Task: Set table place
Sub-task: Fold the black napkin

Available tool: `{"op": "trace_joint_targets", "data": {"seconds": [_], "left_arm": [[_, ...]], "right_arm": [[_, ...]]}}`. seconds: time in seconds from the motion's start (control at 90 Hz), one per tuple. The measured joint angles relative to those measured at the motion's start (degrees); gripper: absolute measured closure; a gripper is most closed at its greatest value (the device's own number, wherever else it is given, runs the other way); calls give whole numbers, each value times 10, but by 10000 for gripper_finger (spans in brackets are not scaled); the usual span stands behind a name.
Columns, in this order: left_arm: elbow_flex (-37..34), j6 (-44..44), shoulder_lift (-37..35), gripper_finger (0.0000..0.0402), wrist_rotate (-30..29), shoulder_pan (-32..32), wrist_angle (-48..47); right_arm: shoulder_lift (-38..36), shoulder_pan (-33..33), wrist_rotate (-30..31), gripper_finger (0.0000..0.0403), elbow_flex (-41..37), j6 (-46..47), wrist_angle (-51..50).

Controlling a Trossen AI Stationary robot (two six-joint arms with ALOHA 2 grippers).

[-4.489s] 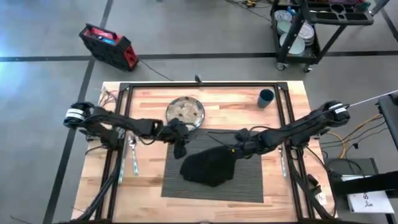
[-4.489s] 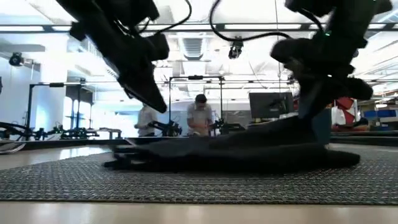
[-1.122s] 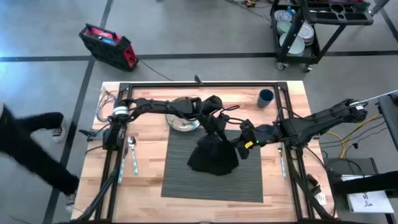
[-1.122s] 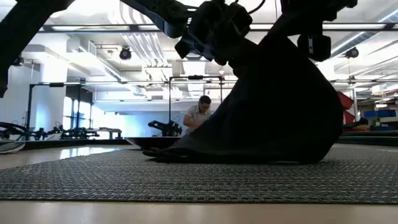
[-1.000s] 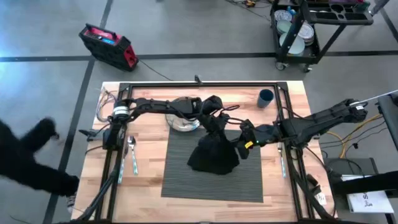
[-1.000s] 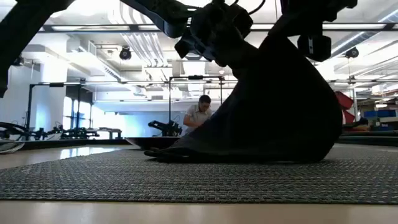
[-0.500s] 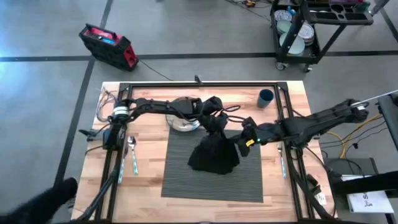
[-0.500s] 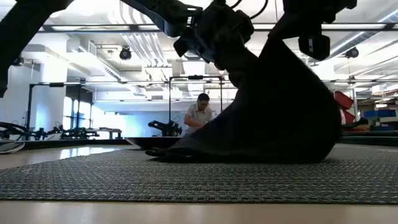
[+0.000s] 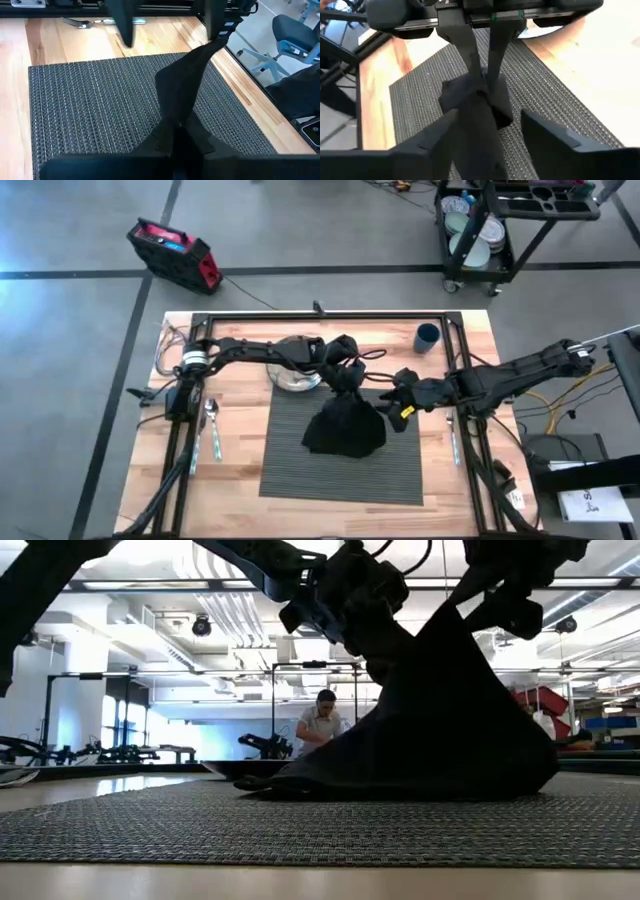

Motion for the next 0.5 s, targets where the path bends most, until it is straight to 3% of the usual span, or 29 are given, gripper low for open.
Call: {"op": "trace_joint_targets", "data": {"seconds": [0.211, 0.5], "left_arm": [[0, -2, 0, 401, 1, 0, 0], [0, -3, -1, 402, 1, 0, -1]], "right_arm": [[14, -4, -5, 155, 0, -5, 5], [17, -4, -27, 160, 0, 17, 28]]}}
